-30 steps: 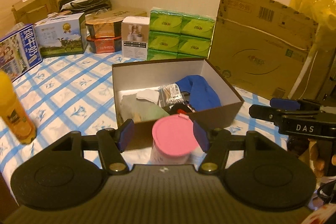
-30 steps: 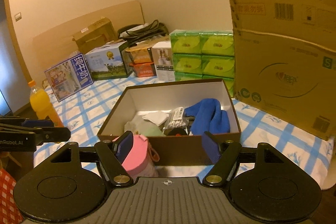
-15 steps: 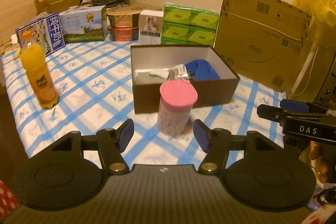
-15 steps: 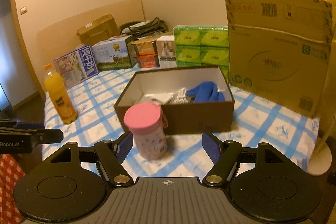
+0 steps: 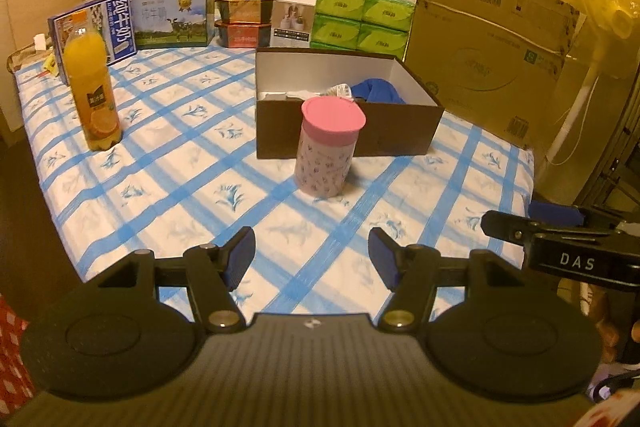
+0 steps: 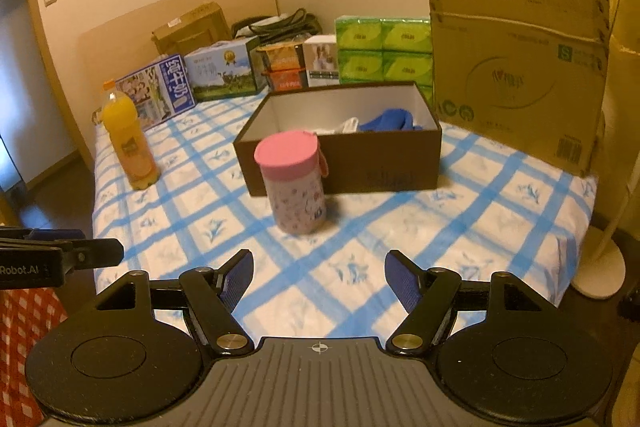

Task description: Organize soft objects

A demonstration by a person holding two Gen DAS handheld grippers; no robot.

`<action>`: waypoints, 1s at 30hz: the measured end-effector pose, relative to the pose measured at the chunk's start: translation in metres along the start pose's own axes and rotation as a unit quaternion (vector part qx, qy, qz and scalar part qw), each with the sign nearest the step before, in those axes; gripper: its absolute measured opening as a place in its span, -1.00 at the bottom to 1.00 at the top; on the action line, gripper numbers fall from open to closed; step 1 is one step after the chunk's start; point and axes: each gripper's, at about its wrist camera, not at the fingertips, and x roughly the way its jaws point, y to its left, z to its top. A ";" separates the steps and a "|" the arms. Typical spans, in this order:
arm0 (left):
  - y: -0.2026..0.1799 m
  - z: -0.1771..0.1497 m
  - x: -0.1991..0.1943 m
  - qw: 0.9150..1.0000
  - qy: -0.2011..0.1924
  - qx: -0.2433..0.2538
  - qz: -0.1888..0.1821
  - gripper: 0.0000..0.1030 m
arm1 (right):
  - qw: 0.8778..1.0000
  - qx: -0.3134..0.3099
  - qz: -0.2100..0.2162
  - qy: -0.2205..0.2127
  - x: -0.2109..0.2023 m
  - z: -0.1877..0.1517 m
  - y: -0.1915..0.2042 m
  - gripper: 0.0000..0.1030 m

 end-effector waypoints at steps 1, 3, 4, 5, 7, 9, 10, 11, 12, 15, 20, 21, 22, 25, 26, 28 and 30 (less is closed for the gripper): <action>0.000 -0.004 -0.002 1.000 -0.001 -0.001 0.002 0.17 | 1.000 0.000 0.000 0.001 -0.002 -0.004 0.001 0.41; -0.001 -0.012 -0.007 1.000 -0.001 -0.002 0.004 0.17 | 1.000 0.000 0.000 0.003 -0.005 -0.011 0.002 0.41; -0.001 -0.016 -0.008 1.000 -0.001 -0.003 0.006 0.17 | 1.000 0.000 0.001 0.004 -0.007 -0.015 0.004 0.41; -0.001 -0.019 -0.009 1.000 -0.001 -0.002 0.008 0.17 | 1.000 -0.001 0.004 0.006 -0.008 -0.019 0.005 0.41; -0.001 -0.027 -0.012 1.000 -0.001 -0.002 0.014 0.17 | 1.000 -0.002 0.008 0.009 -0.010 -0.026 0.007 0.41; -0.001 -0.036 -0.015 1.000 0.000 -0.005 0.016 0.17 | 1.000 -0.003 0.009 0.013 -0.012 -0.034 0.008 0.41; -0.001 -0.041 -0.016 1.000 0.002 -0.006 0.016 0.17 | 1.000 -0.004 0.010 0.015 -0.013 -0.039 0.009 0.41; -0.002 -0.045 -0.017 1.000 0.003 -0.006 0.017 0.17 | 1.000 -0.005 0.012 0.016 -0.014 -0.043 0.010 0.41; -0.002 -0.050 -0.019 1.000 0.003 -0.007 0.018 0.17 | 1.000 -0.005 0.013 0.018 -0.015 -0.047 0.010 0.41; -0.004 -0.062 -0.023 1.000 0.003 -0.005 0.024 0.17 | 1.000 -0.011 0.017 0.021 -0.019 -0.058 0.012 0.41; -0.007 -0.078 -0.027 1.000 0.003 -0.005 0.029 0.17 | 1.000 -0.016 0.016 0.021 -0.025 -0.073 0.013 0.41; -0.008 -0.081 -0.028 1.000 0.004 -0.003 0.029 0.17 | 1.000 -0.014 0.017 0.021 -0.026 -0.075 0.012 0.41; -0.009 -0.083 -0.029 1.000 0.004 -0.002 0.029 0.17 | 1.000 -0.012 0.018 0.021 -0.027 -0.076 0.012 0.41; -0.012 -0.088 -0.030 1.000 0.007 0.001 0.029 0.17 | 1.000 -0.011 0.020 0.021 -0.030 -0.079 0.012 0.41; -0.013 -0.089 -0.030 1.000 0.007 0.002 0.028 0.17 | 1.000 -0.012 0.020 0.020 -0.031 -0.080 0.011 0.41; -0.015 -0.090 -0.030 1.000 0.008 0.004 0.027 0.17 | 1.000 -0.011 0.018 0.021 -0.030 -0.080 0.011 0.41; -0.017 -0.092 -0.030 1.000 0.007 0.008 0.025 0.17 | 1.000 -0.011 0.016 0.020 -0.032 -0.082 0.010 0.41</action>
